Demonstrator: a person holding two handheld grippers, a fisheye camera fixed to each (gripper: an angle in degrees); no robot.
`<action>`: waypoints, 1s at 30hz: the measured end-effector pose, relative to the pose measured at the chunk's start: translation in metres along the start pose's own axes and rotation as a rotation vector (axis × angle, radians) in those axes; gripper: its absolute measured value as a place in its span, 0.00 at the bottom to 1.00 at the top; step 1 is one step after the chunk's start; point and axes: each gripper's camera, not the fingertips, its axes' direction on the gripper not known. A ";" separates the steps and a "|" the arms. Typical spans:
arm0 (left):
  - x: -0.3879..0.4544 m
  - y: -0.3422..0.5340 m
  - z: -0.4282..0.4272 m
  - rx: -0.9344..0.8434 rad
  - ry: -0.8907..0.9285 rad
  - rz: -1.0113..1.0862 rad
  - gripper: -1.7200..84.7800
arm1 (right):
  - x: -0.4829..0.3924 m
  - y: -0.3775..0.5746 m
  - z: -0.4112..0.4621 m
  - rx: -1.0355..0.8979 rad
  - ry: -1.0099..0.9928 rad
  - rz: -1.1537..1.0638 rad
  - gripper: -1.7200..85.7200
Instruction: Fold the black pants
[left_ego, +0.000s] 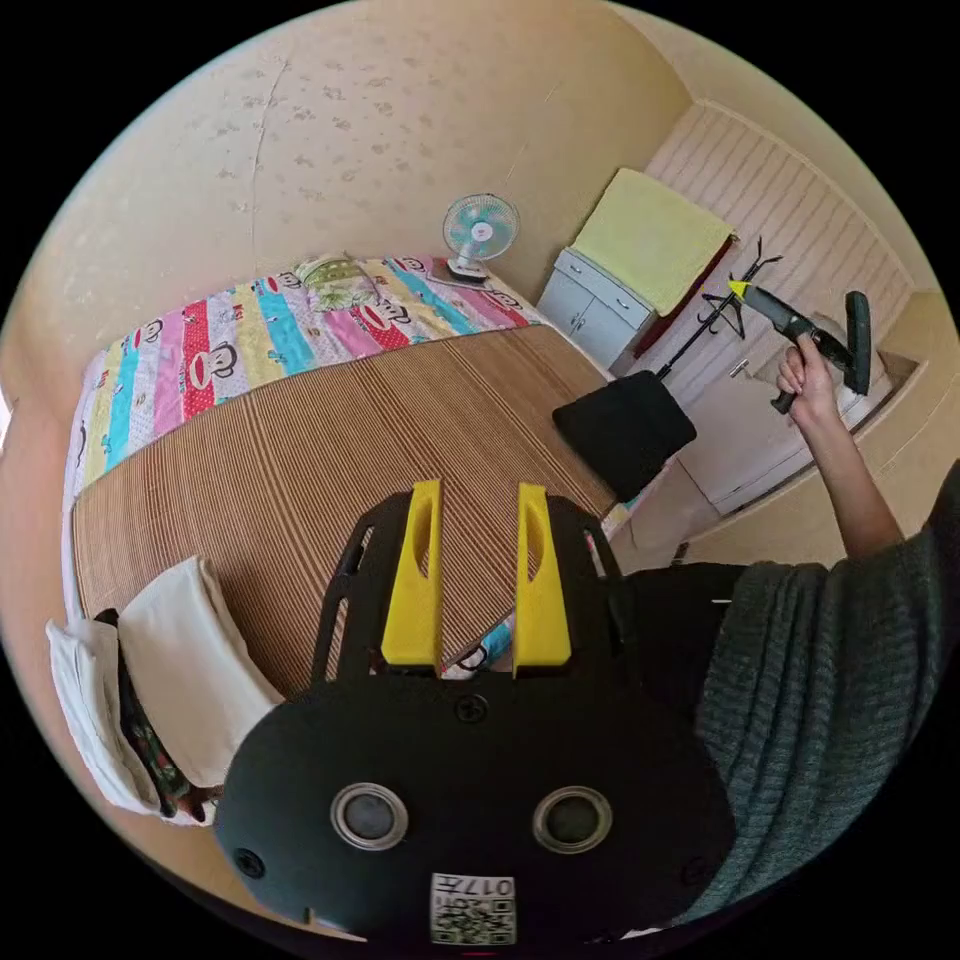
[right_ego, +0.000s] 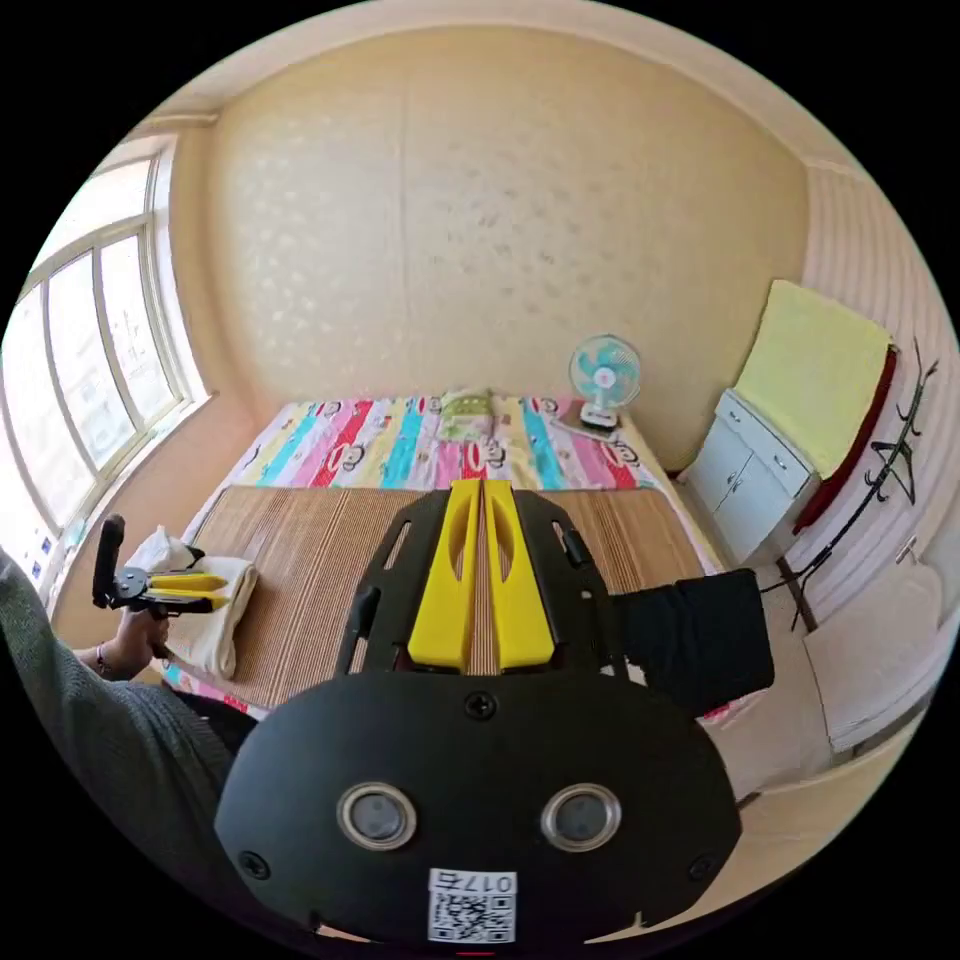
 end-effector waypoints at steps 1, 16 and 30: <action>0.016 -0.016 -0.003 0.034 -0.010 0.005 0.15 | 0.012 0.006 -0.016 0.055 0.030 0.023 0.02; 0.179 -0.114 0.005 0.201 -0.124 0.078 0.13 | 0.268 0.105 -0.130 0.065 0.216 0.134 0.02; 0.217 -0.097 -0.053 0.259 -0.428 -0.168 0.11 | 0.446 0.097 0.043 -0.080 -0.008 0.249 0.02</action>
